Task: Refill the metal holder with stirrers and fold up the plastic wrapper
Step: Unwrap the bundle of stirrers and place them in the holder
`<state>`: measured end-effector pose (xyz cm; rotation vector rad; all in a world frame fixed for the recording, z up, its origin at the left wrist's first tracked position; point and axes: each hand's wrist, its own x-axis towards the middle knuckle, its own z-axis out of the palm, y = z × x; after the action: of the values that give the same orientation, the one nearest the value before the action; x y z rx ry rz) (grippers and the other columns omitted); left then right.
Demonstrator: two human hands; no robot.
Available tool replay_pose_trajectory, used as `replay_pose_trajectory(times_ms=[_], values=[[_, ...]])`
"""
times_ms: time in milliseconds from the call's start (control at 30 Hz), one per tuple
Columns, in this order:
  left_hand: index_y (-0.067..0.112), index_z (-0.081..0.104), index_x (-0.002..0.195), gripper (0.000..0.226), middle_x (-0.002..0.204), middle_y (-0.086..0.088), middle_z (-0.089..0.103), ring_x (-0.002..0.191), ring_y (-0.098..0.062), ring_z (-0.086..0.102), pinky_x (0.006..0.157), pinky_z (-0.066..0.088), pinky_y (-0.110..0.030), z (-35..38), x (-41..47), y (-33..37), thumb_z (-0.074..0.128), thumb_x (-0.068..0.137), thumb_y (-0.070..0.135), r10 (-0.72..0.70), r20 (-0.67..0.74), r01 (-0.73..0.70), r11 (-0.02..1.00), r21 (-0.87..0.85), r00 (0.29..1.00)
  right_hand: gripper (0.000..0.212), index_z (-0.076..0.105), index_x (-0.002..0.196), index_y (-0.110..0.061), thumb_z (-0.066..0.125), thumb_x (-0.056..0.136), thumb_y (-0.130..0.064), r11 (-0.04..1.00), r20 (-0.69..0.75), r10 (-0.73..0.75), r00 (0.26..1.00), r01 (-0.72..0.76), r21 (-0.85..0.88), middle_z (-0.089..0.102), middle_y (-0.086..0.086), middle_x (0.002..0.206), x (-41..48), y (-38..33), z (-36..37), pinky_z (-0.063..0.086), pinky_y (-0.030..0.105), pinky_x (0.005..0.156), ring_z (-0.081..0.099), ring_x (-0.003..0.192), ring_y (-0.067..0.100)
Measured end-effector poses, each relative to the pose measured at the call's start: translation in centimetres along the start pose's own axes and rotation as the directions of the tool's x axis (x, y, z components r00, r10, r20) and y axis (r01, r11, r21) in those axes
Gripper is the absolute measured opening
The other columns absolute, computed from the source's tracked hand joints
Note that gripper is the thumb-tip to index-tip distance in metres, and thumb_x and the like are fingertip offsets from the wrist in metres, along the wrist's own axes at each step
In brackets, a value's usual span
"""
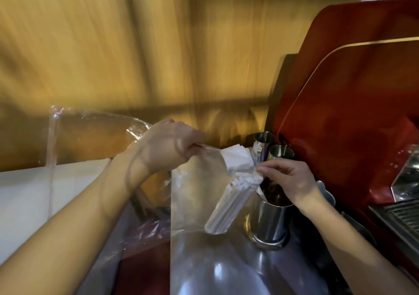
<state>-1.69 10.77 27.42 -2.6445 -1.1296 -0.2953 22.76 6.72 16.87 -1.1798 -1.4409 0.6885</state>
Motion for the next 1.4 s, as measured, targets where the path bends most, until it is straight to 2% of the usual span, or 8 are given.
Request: replay_pose_trajectory(times_ms=[200,300,400,633,967,1133,1233,1400], values=[[0.018,0.067,0.085,0.019,0.081,0.004,0.066,0.081,-0.016,0.062,0.073,0.046,-0.030,3.3,-2.3,-1.3,0.055,0.089,0.031,-0.088,0.207,0.136,0.964,-0.230,0.974,0.006,0.073,0.079,-0.012,0.067,0.080,-0.009,0.950,0.126,-0.081,0.989,0.115,-0.291,0.067,-0.002,0.078,-0.4,0.3,1.0,0.042,0.018,0.076,0.060,0.080,0.012],[0.015,0.066,0.079,0.020,0.072,0.006,0.060,0.067,-0.013,0.053,0.059,0.035,-0.022,5.3,-3.5,-0.8,0.056,0.089,0.028,-0.126,0.086,0.145,0.950,-0.277,0.988,0.005,0.072,0.076,-0.004,0.069,0.078,-0.008,0.873,0.107,-0.211,0.972,0.237,-0.425,0.071,0.006,0.080,-1.1,1.0,1.9,0.035,0.027,0.080,0.058,0.080,0.015],[0.014,0.068,0.083,0.020,0.078,0.002,0.069,0.067,-0.014,0.057,0.061,0.031,-0.022,5.6,-3.8,-1.2,0.056,0.089,0.029,-0.135,-0.008,0.128,0.956,-0.262,0.991,0.008,0.072,0.077,-0.004,0.067,0.081,-0.009,0.912,0.059,-0.178,0.982,0.187,-0.365,0.070,0.005,0.080,-0.5,0.9,2.2,0.039,0.028,0.081,0.058,0.079,0.012],[0.023,0.062,0.087,0.010,0.089,0.005,0.070,0.088,-0.019,0.061,0.073,0.028,-0.029,6.6,-5.3,-3.4,0.055,0.089,0.030,-0.245,0.058,0.251,0.956,-0.149,0.968,0.011,0.066,0.075,-0.024,0.068,0.081,-0.014,0.969,0.049,0.049,0.998,-0.036,-0.243,0.061,-0.017,0.076,0.0,2.3,2.5,0.036,-0.002,0.062,0.053,0.069,-0.019],[0.022,0.068,0.082,0.006,0.089,0.001,0.073,0.090,-0.023,0.064,0.086,0.047,-0.042,5.2,-7.7,-6.0,0.063,0.086,0.020,-0.385,0.112,0.401,0.865,-0.301,0.916,0.026,0.070,0.060,-0.033,0.069,0.078,-0.014,0.999,-0.080,-0.019,0.997,0.021,0.026,0.070,-0.016,0.063,1.0,1.3,1.9,0.044,0.006,0.059,0.062,0.060,-0.002],[0.022,0.065,0.076,0.016,0.087,-0.003,0.071,0.086,-0.021,0.064,0.078,0.050,-0.035,6.7,-8.7,-6.4,0.063,0.085,0.008,-0.380,0.177,0.418,0.853,-0.313,0.908,0.009,0.070,0.073,-0.021,0.067,0.081,-0.017,0.973,0.148,-0.053,0.988,0.085,-0.216,0.067,-0.005,0.068,1.4,0.8,4.0,0.044,0.018,0.062,0.060,0.068,0.010],[0.022,0.066,0.078,0.015,0.083,0.001,0.068,0.080,-0.016,0.061,0.070,0.043,-0.026,7.3,-9.4,-6.6,0.063,0.085,0.009,-0.428,0.103,0.434,0.819,-0.376,0.898,0.012,0.068,0.071,-0.020,0.064,0.082,-0.017,0.993,0.018,-0.070,0.997,0.071,-0.094,0.065,-0.001,0.069,1.9,0.7,4.1,0.045,0.019,0.065,0.059,0.068,0.010],[0.018,0.068,0.082,0.014,0.082,0.002,0.065,0.081,-0.017,0.060,0.072,0.041,-0.025,7.6,-9.9,-6.8,0.061,0.086,0.007,-0.444,0.128,0.457,0.800,-0.388,0.887,0.010,0.066,0.073,-0.016,0.064,0.083,-0.017,0.976,0.112,-0.047,0.993,0.069,-0.207,0.061,-0.003,0.066,2.3,0.8,5.0,0.044,0.024,0.065,0.057,0.067,0.013]])
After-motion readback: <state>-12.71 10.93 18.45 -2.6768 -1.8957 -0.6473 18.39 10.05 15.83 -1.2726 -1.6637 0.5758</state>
